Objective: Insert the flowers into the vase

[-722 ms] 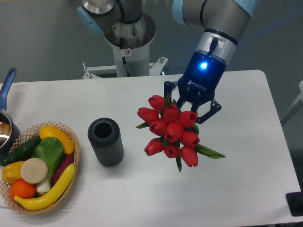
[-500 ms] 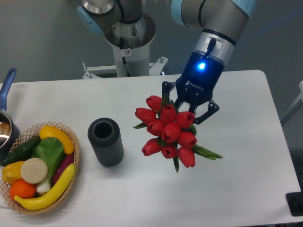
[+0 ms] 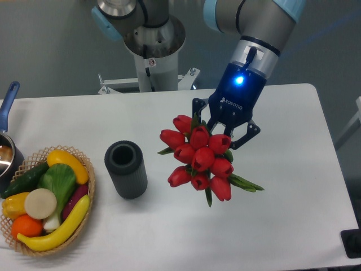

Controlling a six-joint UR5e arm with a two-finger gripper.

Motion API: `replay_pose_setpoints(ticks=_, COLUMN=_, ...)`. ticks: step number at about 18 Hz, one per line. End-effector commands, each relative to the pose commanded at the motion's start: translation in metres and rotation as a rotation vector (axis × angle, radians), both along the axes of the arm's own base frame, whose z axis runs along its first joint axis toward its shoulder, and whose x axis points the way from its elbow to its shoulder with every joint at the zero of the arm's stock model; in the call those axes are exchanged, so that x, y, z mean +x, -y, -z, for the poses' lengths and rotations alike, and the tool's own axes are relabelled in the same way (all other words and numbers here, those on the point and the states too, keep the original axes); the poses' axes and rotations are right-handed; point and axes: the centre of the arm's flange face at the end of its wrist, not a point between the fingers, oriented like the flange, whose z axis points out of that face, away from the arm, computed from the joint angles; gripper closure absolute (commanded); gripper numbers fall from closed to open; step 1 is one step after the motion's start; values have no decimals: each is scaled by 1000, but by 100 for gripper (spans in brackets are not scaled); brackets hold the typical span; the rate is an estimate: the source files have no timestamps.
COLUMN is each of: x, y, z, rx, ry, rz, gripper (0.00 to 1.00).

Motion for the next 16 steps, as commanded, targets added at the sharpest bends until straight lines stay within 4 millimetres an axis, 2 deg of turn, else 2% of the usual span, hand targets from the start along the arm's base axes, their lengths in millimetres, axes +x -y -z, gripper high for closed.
replay_pose_setpoints(ticks=4, x=-5, y=4, z=-1, rx=1, ry=-4, rz=-8, gripper=67)
replay_pose_setpoints(ticks=10, x=-3, y=-3, z=15, rx=-10, ry=10, rz=3, gripper=67)
replay_pose_setpoints(ticks=13, x=13, y=-22, z=19, rx=42, ry=-24, rz=61, gripper=67)
replay_pose_setpoints(ticks=16, x=17, y=-31, z=22, rx=161, ry=38, rz=138, gripper=67)
